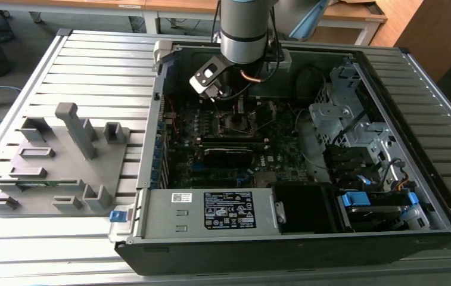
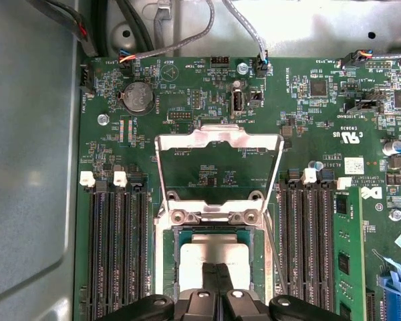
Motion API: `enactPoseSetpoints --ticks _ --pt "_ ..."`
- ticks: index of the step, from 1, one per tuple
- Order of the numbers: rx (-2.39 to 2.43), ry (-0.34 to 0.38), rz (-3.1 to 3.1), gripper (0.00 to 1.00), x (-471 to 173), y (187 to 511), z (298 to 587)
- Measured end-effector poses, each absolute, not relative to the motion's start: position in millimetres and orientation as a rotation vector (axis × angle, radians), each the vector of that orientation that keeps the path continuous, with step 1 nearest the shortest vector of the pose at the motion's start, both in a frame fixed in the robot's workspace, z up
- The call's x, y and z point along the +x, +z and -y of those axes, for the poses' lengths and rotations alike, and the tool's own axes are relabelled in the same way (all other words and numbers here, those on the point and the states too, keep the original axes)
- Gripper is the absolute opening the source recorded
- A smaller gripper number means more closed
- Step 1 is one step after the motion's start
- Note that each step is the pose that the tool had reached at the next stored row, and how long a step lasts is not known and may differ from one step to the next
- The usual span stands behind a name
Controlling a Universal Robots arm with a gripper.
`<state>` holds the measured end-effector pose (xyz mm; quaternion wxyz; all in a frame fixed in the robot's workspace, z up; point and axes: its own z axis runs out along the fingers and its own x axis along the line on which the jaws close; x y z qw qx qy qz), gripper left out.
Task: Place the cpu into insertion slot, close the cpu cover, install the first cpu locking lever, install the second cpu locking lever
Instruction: 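Place the cpu into insertion slot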
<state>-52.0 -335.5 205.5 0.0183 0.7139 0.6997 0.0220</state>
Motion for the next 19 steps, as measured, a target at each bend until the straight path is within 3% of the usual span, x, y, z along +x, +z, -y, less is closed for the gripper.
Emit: enactPoseSetpoints --ticks 19 --pt "2.218 0.067 -2.174 0.11 -51.9 200.3 335.5"
